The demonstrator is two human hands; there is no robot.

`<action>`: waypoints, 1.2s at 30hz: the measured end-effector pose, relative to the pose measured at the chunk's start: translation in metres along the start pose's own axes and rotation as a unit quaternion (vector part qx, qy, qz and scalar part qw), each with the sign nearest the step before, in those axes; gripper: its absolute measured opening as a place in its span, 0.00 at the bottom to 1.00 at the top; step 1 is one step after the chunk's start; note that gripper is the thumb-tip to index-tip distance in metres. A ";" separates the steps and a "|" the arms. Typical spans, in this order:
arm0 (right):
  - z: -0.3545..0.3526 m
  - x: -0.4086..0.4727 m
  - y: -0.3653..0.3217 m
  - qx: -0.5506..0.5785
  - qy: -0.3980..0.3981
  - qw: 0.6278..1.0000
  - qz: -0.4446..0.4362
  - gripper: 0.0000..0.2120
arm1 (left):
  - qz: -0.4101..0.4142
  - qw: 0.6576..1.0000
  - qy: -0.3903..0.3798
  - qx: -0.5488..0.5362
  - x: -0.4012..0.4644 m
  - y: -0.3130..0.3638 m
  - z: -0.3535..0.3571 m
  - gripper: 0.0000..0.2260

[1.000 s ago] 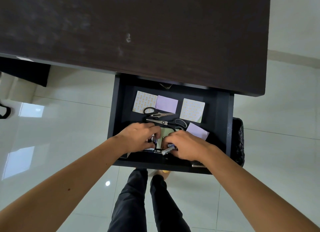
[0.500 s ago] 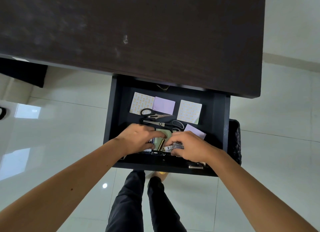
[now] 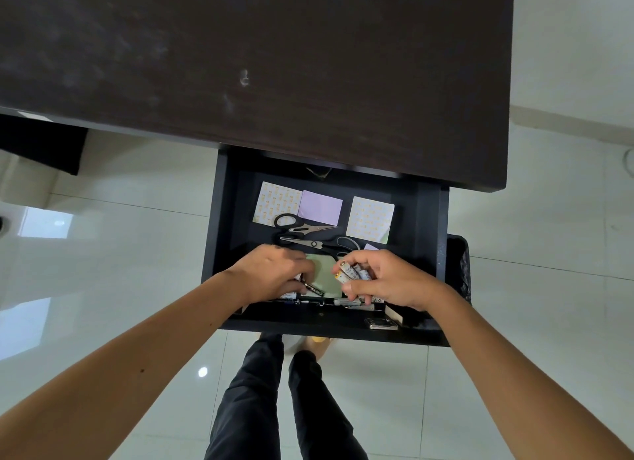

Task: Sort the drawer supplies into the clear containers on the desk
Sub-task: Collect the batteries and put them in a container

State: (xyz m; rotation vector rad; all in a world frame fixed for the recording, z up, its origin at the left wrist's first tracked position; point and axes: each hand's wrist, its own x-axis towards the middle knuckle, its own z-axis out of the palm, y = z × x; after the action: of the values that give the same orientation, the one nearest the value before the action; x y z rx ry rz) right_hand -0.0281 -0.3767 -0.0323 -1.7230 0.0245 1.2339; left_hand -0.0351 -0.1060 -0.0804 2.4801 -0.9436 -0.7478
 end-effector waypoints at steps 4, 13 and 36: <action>-0.002 -0.002 -0.002 0.033 -0.021 0.999 0.009 0.23 | -0.061 0.986 0.012 -0.157 -0.004 0.001 -0.010 0.07; 0.000 -0.001 0.003 0.005 -0.001 0.999 0.043 0.01 | -0.143 0.920 0.024 -0.363 -0.009 0.000 -0.021 0.08; 0.010 0.012 0.012 -0.331 -0.003 0.942 0.062 0.06 | -0.205 0.836 0.019 -0.508 -0.011 0.009 -0.031 0.08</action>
State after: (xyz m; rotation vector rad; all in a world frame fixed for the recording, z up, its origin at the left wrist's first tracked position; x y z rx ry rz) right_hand -0.0355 -0.3706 -0.0494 -2.3188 -0.3248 1.4416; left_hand -0.0280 -0.1000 -0.0479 1.6856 0.0921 -0.9790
